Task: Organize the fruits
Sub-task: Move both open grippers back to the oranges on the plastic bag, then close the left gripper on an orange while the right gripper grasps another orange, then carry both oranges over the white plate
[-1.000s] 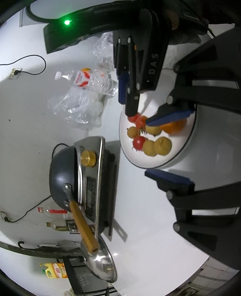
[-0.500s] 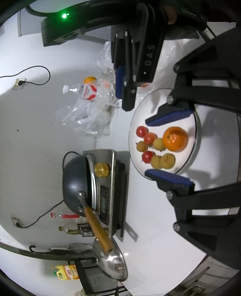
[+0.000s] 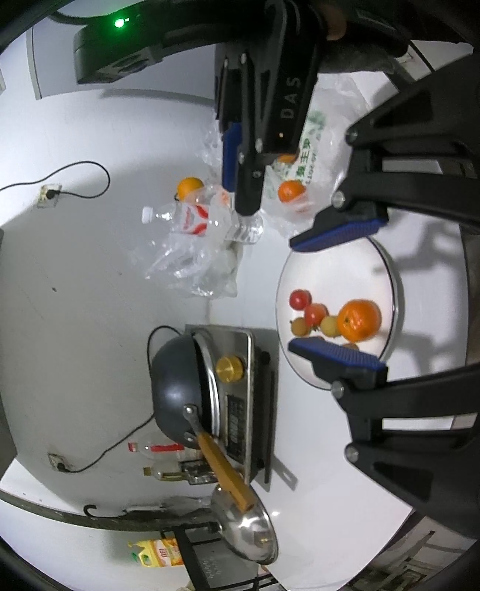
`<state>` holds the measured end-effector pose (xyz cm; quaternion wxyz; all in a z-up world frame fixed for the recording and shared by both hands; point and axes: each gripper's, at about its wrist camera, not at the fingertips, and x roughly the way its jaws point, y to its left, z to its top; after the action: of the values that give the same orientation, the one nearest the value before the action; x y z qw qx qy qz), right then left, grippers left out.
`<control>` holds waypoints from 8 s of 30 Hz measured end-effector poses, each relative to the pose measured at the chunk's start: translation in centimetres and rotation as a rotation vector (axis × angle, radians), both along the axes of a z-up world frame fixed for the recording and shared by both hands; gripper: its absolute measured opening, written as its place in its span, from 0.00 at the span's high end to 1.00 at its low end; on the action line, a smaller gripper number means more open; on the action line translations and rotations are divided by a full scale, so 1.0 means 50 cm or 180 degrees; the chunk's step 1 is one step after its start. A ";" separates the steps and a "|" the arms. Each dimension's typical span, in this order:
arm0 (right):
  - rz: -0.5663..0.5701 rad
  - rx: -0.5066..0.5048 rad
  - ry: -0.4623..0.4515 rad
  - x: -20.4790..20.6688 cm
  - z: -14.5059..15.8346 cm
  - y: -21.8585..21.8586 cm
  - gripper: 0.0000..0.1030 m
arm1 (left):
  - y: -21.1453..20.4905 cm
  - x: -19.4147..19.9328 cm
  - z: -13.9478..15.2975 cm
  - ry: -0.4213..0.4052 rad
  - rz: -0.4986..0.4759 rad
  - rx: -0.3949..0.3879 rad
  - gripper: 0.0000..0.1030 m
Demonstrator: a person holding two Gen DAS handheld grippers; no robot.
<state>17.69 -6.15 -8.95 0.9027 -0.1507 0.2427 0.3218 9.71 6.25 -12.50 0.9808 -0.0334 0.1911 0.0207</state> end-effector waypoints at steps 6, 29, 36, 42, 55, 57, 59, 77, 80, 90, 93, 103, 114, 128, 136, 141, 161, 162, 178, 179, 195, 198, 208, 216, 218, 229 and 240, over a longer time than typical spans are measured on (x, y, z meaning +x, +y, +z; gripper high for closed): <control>-0.0073 0.0050 -0.0114 -0.024 0.028 -0.045 0.69 | -0.037 -0.012 0.022 -0.0065 -0.0074 0.0059 0.52; -0.0244 0.0275 -0.0423 -0.054 0.093 -0.206 0.69 | -0.183 -0.023 0.083 -0.0277 -0.0244 0.0325 0.38; -0.0253 0.0354 -0.0440 -0.033 0.097 -0.250 0.69 | -0.225 -0.003 0.092 -0.0272 -0.0253 0.0383 0.35; -0.0272 0.0376 -0.0414 -0.013 0.102 -0.281 0.69 | -0.256 0.024 0.098 -0.0253 -0.0275 0.0415 0.35; -0.0355 0.0389 -0.0351 0.039 0.094 -0.339 0.68 | -0.307 0.094 0.090 -0.0161 -0.0365 0.0445 0.35; -0.0370 0.0393 -0.0314 0.051 0.086 -0.345 0.68 | -0.310 0.108 0.081 -0.0123 -0.0371 0.0451 0.35; -0.0387 0.0390 -0.0270 0.065 0.076 -0.350 0.68 | -0.313 0.123 0.072 -0.0081 -0.0377 0.0457 0.35; -0.0557 0.0387 0.0162 0.192 -0.024 -0.370 0.68 | -0.321 0.250 -0.016 0.0301 -0.0491 0.0498 0.35; -0.0551 0.0385 0.0219 0.206 -0.038 -0.369 0.68 | -0.323 0.268 -0.031 0.0371 -0.0513 0.0513 0.35; -0.0554 0.0412 0.0399 0.246 -0.080 -0.376 0.68 | -0.331 0.320 -0.076 0.0634 -0.0508 0.0586 0.35; -0.0556 0.0427 0.0455 0.258 -0.090 -0.380 0.68 | -0.331 0.333 -0.087 0.0698 -0.0501 0.0598 0.35; -0.0586 0.0395 0.0589 0.279 -0.107 -0.375 0.56 | -0.329 0.370 -0.107 0.0946 -0.0526 0.0717 0.35; -0.0531 0.0259 0.0821 0.305 -0.146 -0.353 0.55 | -0.305 0.422 -0.134 0.1286 -0.0500 0.0616 0.35; -0.0388 0.0087 0.1062 0.306 -0.176 -0.326 0.50 | -0.301 0.446 -0.156 0.1466 -0.0520 0.0699 0.57; -0.0422 0.0049 0.1060 0.306 -0.181 -0.323 0.53 | -0.310 0.426 -0.152 0.1395 -0.0598 0.0736 0.58; -0.0446 0.0030 0.0964 0.293 -0.173 -0.321 0.54 | -0.316 0.409 -0.146 0.1334 -0.0626 0.0744 0.58; -0.0565 0.0090 0.0665 0.221 -0.105 -0.329 0.54 | -0.310 0.311 -0.054 0.0757 -0.0579 0.0612 0.58; -0.0574 0.0098 0.0640 0.216 -0.100 -0.330 0.54 | -0.311 0.311 -0.051 0.0740 -0.0581 0.0605 0.58; -0.0636 0.0121 0.0355 0.145 -0.039 -0.323 0.54 | -0.294 0.234 -0.004 0.0477 -0.0603 0.0508 0.58; -0.0640 0.0127 0.0330 0.140 -0.034 -0.322 0.54 | -0.292 0.230 -0.002 0.0459 -0.0606 0.0498 0.58; -0.0644 0.0141 0.0035 0.069 0.024 -0.295 0.54 | -0.264 0.149 0.049 0.0132 -0.0556 0.0472 0.58; -0.0632 0.0140 -0.0017 0.058 0.034 -0.282 0.54 | -0.249 0.136 0.057 0.0091 -0.0544 0.0449 0.58; -0.0510 0.0085 -0.0077 0.034 0.044 -0.210 0.54 | -0.172 0.106 0.060 0.0045 -0.0424 0.0338 0.58; -0.0353 0.0007 -0.0053 0.036 0.039 -0.144 0.54 | -0.118 0.099 0.043 0.0076 -0.0318 0.0245 0.58; -0.0322 -0.0014 -0.0042 0.039 0.035 -0.129 0.54 | -0.104 0.100 0.032 0.0107 -0.0298 0.0224 0.58; -0.0164 -0.0114 0.0134 0.071 -0.017 -0.051 0.54 | -0.049 0.118 -0.039 0.0310 -0.0217 0.0277 0.58; -0.0075 -0.0231 0.0324 0.106 -0.078 0.004 0.54 | -0.045 0.138 -0.106 0.0511 -0.0408 0.0220 0.58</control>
<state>22.98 -5.94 -12.86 0.8868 -0.1639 0.3015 0.3094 16.62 4.00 -17.81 0.9622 0.0145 0.2699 -0.0328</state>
